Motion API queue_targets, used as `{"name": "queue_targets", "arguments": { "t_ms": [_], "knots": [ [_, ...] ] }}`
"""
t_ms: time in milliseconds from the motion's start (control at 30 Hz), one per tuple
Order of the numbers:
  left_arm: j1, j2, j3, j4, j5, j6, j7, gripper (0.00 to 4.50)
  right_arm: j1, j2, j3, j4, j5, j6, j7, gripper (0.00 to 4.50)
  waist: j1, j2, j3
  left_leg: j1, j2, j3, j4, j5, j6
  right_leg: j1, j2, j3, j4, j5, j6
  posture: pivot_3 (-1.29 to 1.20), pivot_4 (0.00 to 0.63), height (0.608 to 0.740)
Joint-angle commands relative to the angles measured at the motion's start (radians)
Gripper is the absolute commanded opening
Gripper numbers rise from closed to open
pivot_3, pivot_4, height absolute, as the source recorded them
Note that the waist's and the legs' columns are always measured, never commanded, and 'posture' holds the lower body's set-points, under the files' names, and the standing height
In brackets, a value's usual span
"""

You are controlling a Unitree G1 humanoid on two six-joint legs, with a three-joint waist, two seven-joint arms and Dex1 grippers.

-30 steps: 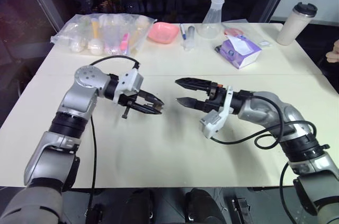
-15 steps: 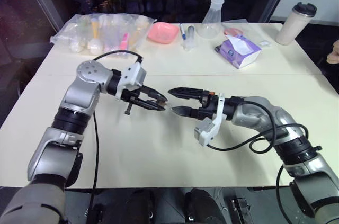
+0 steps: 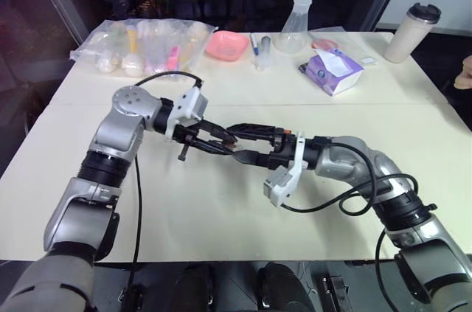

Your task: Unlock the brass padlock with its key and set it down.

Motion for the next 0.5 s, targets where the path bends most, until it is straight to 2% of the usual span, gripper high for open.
{"name": "queue_targets", "arguments": {
  "t_ms": [33, 167, 500],
  "knots": [
    [-0.005, 0.001, 0.025, -0.047, -0.022, 0.007, 0.0, 0.71, -0.032, 0.009, -0.003, -0.02, 0.013, -0.003, -0.002, 1.98, 0.0, 0.0, 0.0, 0.0, 0.0, 0.0, 0.0, 0.0, 0.0, 0.0, 0.0, 0.0, 0.0, 0.0, 0.0, 0.0, 0.15, 0.715],
    [0.005, 0.005, 0.029, -0.072, -0.031, 0.024, 0.0, 0.71, -0.039, 0.009, -0.002, -0.009, 0.01, -0.006, -0.004, 0.12, 0.0, 0.0, 0.0, 0.0, 0.0, 0.0, 0.0, 0.0, 0.0, 0.0, 0.0, 0.0, 0.0, 0.0, 0.0, 0.0, 0.15, 0.715],
    [0.022, 0.021, 0.031, -0.117, -0.036, 0.083, -0.002, 0.71, -0.048, 0.008, 0.001, 0.011, 0.009, -0.01, -0.006, 0.02, 0.0, 0.0, 0.0, 0.0, 0.0, 0.0, 0.0, 0.0, 0.0, 0.0, 0.0, 0.0, 0.0, 0.0, 0.0, 0.0, 0.15, 0.715]
  ]
}}
